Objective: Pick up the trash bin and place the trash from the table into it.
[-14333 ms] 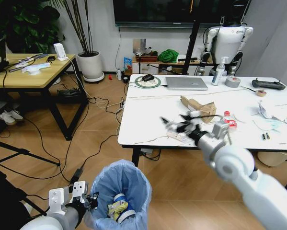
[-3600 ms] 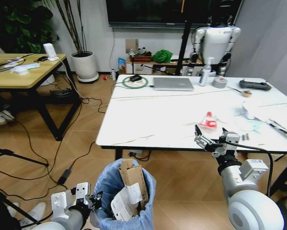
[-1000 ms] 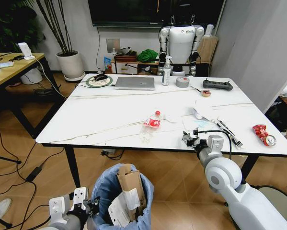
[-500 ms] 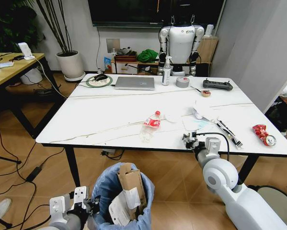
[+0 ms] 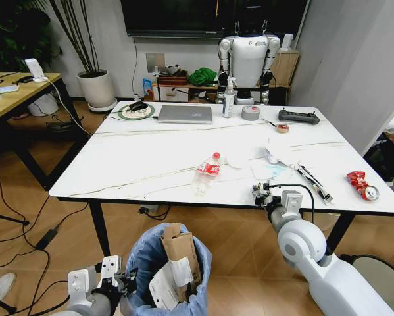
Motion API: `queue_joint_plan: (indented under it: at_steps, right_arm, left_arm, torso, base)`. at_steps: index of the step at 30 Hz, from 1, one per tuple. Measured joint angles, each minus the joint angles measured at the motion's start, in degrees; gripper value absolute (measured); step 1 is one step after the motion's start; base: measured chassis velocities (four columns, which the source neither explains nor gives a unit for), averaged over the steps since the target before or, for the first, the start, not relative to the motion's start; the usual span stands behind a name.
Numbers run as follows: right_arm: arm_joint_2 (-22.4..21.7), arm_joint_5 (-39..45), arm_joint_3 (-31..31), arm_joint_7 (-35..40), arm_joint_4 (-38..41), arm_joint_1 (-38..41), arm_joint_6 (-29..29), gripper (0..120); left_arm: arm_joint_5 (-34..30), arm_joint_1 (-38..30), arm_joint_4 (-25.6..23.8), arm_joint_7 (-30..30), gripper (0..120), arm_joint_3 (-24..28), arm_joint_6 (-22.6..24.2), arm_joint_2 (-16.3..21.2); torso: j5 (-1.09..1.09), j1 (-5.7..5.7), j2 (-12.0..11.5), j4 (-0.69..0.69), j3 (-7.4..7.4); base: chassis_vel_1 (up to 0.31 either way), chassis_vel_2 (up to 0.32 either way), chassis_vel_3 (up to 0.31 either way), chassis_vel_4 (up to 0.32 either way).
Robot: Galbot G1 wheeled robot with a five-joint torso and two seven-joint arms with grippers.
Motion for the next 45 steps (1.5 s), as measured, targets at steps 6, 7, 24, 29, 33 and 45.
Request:
queue_joint_plan:
  at_steps: [6, 7, 24, 29, 33, 45]
  right_arm:
    - [0.0, -0.3, -0.3, 0.2, 0.3, -0.3, 0.0, 27]
    - [0.0, -0.3, -0.3, 0.2, 0.3, -0.3, 0.0, 27]
    - [-0.6, -0.8, -1.6, 1.0, 0.8, -0.1, -0.1, 10]
    - [-0.6, -0.8, -1.6, 1.3, 0.6, 0.1, -0.1, 3]
    - [-0.7, -0.8, -1.6, 1.3, 0.5, 0.1, 0.0, 0]
    - [-0.5, -1.4, -1.8, 1.3, 0.3, 0.2, 0.1, 0]
  left_arm:
    - [0.0, 0.2, 0.0, 0.1, 0, -0.1, 0.0, 0.2]
    - [0.0, 0.2, 0.0, 0.1, 0, -0.1, 0.0, 0.2]
    - [0.1, 0.3, 0.0, 0.2, 0, -0.2, 0.0, 0.3]
    - [0.2, 0.3, 0.0, 0.3, 0, -0.2, 0.0, 0.2]
    - [0.3, 0.3, 0.0, 0.5, 0, -0.2, 0.0, 0.2]
    - [0.8, 0.6, 0.0, 0.9, 0, -0.4, 0.0, 0.2]
  torso:
    - [0.00, 0.00, 0.0, 0.00, 0.00]
    - [0.00, 0.00, 0.0, 0.00, 0.00]
    - [0.00, 0.01, 0.0, 0.00, 0.01]
    - [0.00, 0.01, 0.0, 0.00, 0.00]
    - [0.00, 0.01, 0.0, 0.00, 0.00]
    - [0.00, 0.01, 0.0, 0.00, 0.00]
  base:
    - [0.000, 0.000, 0.000, 0.000]
    - [0.000, 0.000, 0.000, 0.000]
    - [0.000, 0.000, 0.000, 0.000]
    - [0.000, 0.000, 0.000, 0.000]
    - [0.000, 0.000, 0.000, 0.000]
    - [0.000, 0.000, 0.000, 0.000]
